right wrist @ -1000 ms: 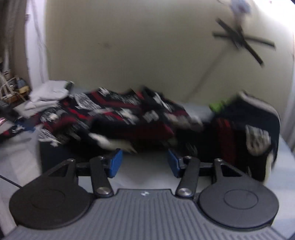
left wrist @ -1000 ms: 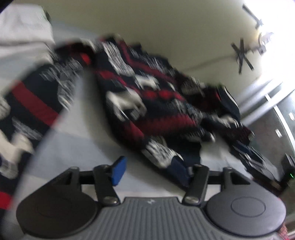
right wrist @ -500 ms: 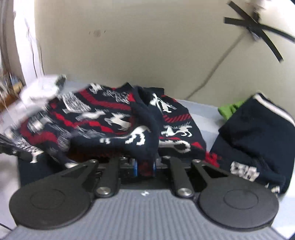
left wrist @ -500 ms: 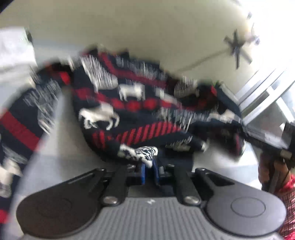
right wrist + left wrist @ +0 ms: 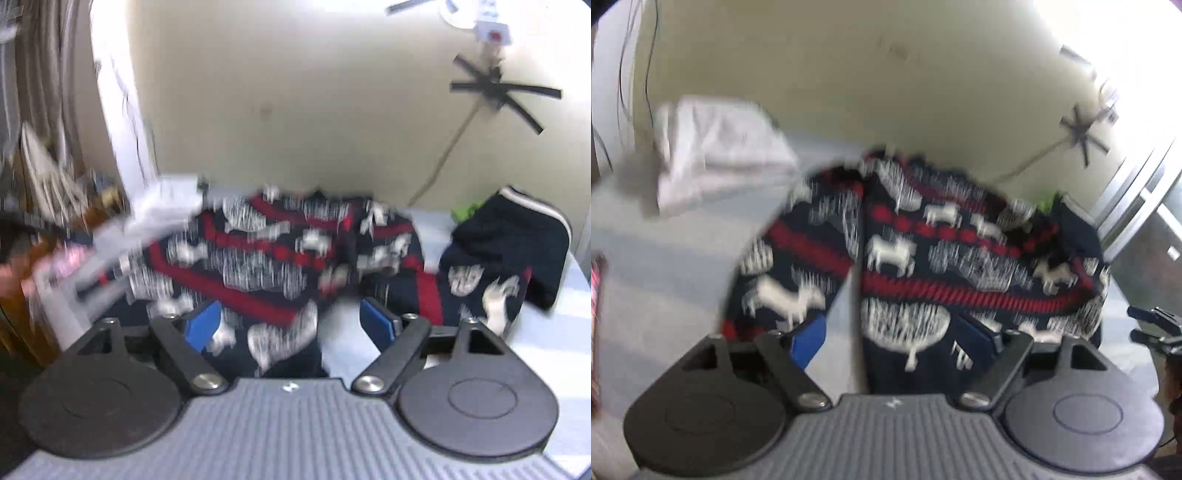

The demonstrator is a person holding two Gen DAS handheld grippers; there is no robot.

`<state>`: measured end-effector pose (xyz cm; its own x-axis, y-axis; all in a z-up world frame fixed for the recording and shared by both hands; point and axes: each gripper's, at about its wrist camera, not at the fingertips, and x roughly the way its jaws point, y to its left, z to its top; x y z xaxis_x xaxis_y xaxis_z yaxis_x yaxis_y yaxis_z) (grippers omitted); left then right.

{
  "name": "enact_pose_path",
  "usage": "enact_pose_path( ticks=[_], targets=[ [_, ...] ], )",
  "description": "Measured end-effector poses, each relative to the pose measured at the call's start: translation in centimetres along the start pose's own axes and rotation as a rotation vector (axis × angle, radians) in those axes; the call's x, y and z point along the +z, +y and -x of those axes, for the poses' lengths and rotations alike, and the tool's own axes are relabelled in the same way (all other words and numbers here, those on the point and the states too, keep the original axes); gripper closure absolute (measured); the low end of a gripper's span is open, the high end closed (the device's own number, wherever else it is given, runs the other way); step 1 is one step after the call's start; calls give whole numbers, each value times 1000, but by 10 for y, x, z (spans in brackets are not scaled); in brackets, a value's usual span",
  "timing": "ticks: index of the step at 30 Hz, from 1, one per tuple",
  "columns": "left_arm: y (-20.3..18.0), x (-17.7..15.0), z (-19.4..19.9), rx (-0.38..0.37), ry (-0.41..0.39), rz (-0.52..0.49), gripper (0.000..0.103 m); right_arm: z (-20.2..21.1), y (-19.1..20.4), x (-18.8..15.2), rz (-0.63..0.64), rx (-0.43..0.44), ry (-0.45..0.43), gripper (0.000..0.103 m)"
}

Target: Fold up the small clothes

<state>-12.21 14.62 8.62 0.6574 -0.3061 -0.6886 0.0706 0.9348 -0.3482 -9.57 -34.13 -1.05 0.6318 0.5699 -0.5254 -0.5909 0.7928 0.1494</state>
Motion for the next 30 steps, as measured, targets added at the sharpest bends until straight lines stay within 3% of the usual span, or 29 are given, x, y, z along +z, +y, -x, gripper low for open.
enact_pose_path(
  ticks=[3, 5, 6, 7, 8, 9, 11, 16, 19, 21, 22, 24, 25, 27, 29, 30],
  targets=[
    [5, -10, -28, -8, 55, 22, 19, -26, 6, -24, 35, 12, 43, 18],
    [5, -16, -48, -16, 109, 42, 25, -42, 7, -33, 39, -1, 56, 19],
    [2, -20, -52, -15, 117, 38, 24, -49, 7, -35, 31, -2, 50, 30],
    [-3, -22, -53, -2, 89, 3, 39, -56, 6, -36, 15, 21, 53, 43],
    [-7, -24, -57, -17, 115, -24, 70, -59, 7, -34, 0, 43, 55, 62],
    [-12, -24, -58, -12, 135, -39, 80, -55, 8, -29, -5, 57, 52, 86],
    [-21, -24, -53, -1, 139, -75, 96, -43, 12, -14, -32, 115, 55, 88],
    [-28, -21, 9, -99, 63, -113, 97, 24, 20, 16, -38, 178, 15, 92],
    [-30, -31, 23, -96, 87, -157, 93, 38, 20, 3, 18, 156, 130, 92],
    [-28, -34, 23, -42, 85, -186, 79, 28, 17, -9, 44, 96, 241, 87],
    [-22, -33, 23, 23, 55, -184, 66, 25, 13, -12, 49, 37, 255, 84],
    [-4, -25, 23, 157, -5, -134, 56, 24, -1, -7, 10, -42, 207, 61],
    [7, -19, 21, 223, -27, -99, 53, 27, -8, -2, -25, -57, 166, 57],
    [26, -8, 14, 332, -55, -46, 45, 26, -18, 8, -93, -60, 91, 55],
    [41, 1, 2, 427, -67, -25, 24, 17, -24, 17, -134, -32, 53, 52],
    [47, 5, -6, 437, -57, -23, 19, 11, -23, 22, -138, -24, 45, 51]
  ],
)
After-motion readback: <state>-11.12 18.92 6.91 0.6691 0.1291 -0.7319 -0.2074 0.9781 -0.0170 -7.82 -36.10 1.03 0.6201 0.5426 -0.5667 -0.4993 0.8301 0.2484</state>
